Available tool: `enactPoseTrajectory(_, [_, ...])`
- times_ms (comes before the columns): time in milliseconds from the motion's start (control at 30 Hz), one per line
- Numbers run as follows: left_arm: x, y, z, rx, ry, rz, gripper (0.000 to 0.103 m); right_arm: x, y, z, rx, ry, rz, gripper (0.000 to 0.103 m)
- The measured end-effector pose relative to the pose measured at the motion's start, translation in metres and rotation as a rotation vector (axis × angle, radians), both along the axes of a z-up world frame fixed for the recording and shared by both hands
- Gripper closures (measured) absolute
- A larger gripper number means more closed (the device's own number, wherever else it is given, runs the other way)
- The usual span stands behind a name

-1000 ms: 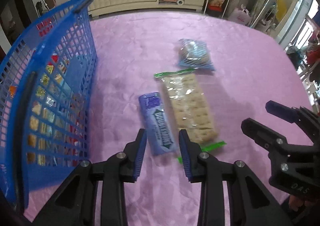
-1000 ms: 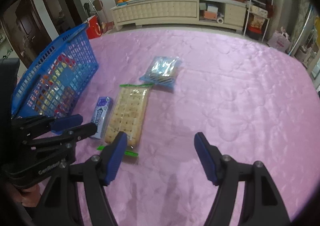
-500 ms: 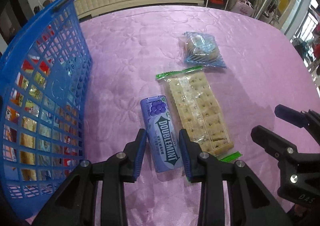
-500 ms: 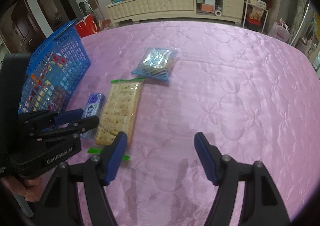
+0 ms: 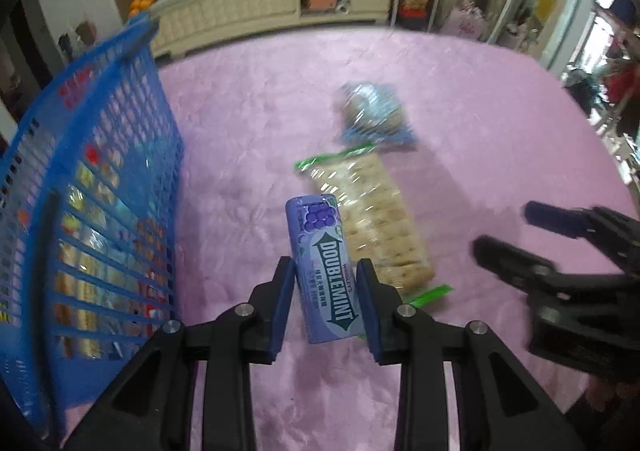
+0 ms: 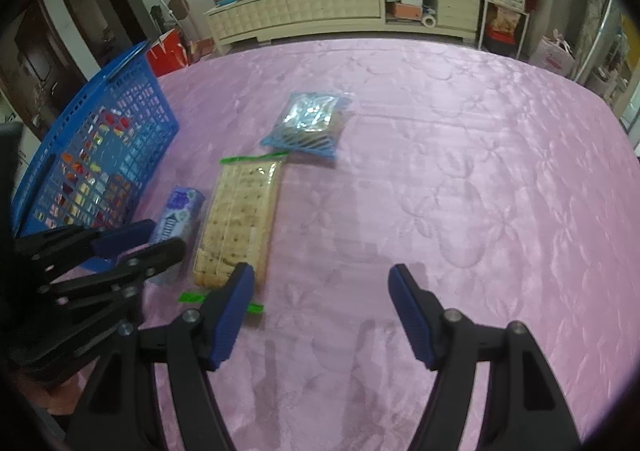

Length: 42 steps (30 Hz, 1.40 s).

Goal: Organize snacks

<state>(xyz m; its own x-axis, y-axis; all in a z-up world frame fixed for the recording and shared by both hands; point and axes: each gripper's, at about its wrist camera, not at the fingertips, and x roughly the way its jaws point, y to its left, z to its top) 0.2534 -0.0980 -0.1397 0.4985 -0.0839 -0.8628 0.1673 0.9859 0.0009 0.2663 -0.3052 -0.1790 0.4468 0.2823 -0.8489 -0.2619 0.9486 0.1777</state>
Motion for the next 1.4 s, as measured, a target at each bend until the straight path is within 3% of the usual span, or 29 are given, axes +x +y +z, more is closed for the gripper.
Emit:
enactPoseTrajectory(167, [-0.012,-0.003,0.03,0.002,-0.078,-0.047,0.074,0.0,0.0,0.004,0.014,0.012,-0.017,0.029])
enactPoseTrajectory(400, [-0.021,0.006,0.062,-0.014,-0.151,-0.032,0.074,-0.001,0.015,0.026,0.016,-0.03,0.02,0.029])
enactPoseTrajectory(600, [-0.032,0.032,0.092,-0.01,-0.236,0.019,0.074,0.011,0.042,0.028,-0.01,-0.01,0.08,0.029])
enactPoseTrajectory(800, [-0.043,0.076,0.124,-0.028,-0.373,0.132,0.075,0.023,0.074,0.0,-0.045,0.07,0.124,0.024])
enactPoseTrajectory(833, [-0.042,0.08,0.125,-0.026,-0.377,0.144,0.079,0.024,0.078,-0.007,-0.048,0.082,0.125,0.024])
enactPoseTrajectory(867, [-0.04,0.087,0.125,-0.022,-0.381,0.163,0.094,0.025,0.082,-0.011,-0.048,0.093,0.126,0.024])
enactPoseTrajectory(900, [-0.037,0.093,0.125,-0.02,-0.377,0.175,0.096,0.027,0.086,-0.016,-0.05,0.106,0.127,0.024])
enactPoseTrajectory(1133, [-0.023,0.135,0.117,-0.038,-0.335,0.266,0.101,0.035,0.106,-0.03,-0.102,0.092,0.117,0.021])
enactPoseTrajectory(1167, [-0.022,0.14,0.114,-0.047,-0.326,0.272,0.101,0.036,0.107,-0.031,-0.107,0.086,0.119,0.025])
enactPoseTrajectory(1200, [-0.02,0.146,0.111,-0.056,-0.313,0.277,0.101,0.037,0.109,-0.03,-0.13,0.072,0.12,0.037])
enactPoseTrajectory(1233, [-0.021,0.149,0.11,-0.059,-0.31,0.282,0.101,0.037,0.11,-0.03,-0.169,0.052,0.117,0.043])
enactPoseTrajectory(1400, [-0.022,0.162,0.098,-0.081,-0.275,0.295,0.101,0.037,0.108,-0.028,-0.137,0.054,0.139,0.045])
